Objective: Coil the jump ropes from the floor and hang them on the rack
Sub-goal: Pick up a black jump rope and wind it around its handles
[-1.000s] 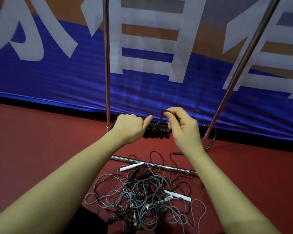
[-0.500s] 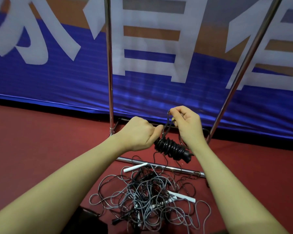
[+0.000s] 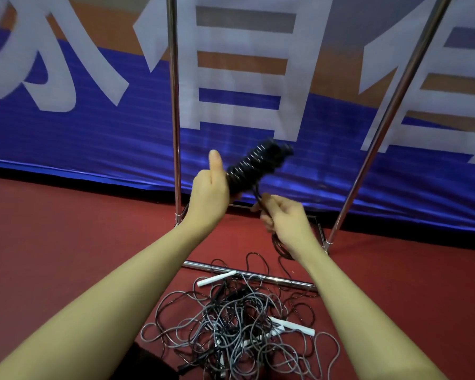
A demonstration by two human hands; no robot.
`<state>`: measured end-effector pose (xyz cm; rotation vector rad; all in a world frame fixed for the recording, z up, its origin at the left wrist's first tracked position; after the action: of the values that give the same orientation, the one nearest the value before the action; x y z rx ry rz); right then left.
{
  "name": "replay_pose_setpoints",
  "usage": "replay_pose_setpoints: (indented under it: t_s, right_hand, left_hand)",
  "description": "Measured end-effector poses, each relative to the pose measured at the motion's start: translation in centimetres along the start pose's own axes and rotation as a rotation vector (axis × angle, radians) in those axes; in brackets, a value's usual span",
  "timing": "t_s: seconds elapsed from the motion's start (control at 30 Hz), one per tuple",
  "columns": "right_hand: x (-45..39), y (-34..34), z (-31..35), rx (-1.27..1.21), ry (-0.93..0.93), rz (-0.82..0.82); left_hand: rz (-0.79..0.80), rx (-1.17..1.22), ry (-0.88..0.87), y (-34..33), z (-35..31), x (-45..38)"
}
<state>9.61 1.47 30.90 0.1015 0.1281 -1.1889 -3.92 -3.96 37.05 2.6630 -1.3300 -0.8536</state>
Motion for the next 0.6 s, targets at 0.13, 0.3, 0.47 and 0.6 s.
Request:
replay_pose_setpoints:
  t_s: [0.13, 0.3, 0.47, 0.6]
  right_hand:
    - [1.1, -1.5, -0.6, 0.110, 0.010, 0.146]
    - [2.6, -3.2, 0.4, 0.294, 0.041, 0.331]
    - [3.5, -4.5, 0.7, 0.396, 0.045, 0.443]
    - [3.9, -4.9, 0.4, 0.448, 0.064, 0.502]
  left_hand:
    - [-0.090, 0.163, 0.298, 0.4, 3.1, -1.1]
    - [-0.100, -0.081, 0.294, 0.5, 4.7, -1.6]
    - [0.041, -0.261, 0.326, -0.3, 5.3, -1.4]
    - [0.177, -0.565, 0.173, -0.5, 4.1, -0.7]
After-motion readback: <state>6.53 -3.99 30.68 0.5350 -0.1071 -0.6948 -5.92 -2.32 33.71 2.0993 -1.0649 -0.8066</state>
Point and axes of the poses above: each hand's wrist, its own x-axis away from the middle knuckle, its own y-axis out of the back of the hand, z = x × y, the point moved 6 cm from there along -x, towards the middle knuckle, and after that the axes turned 1 degree about -x, right-handed, at the moved point
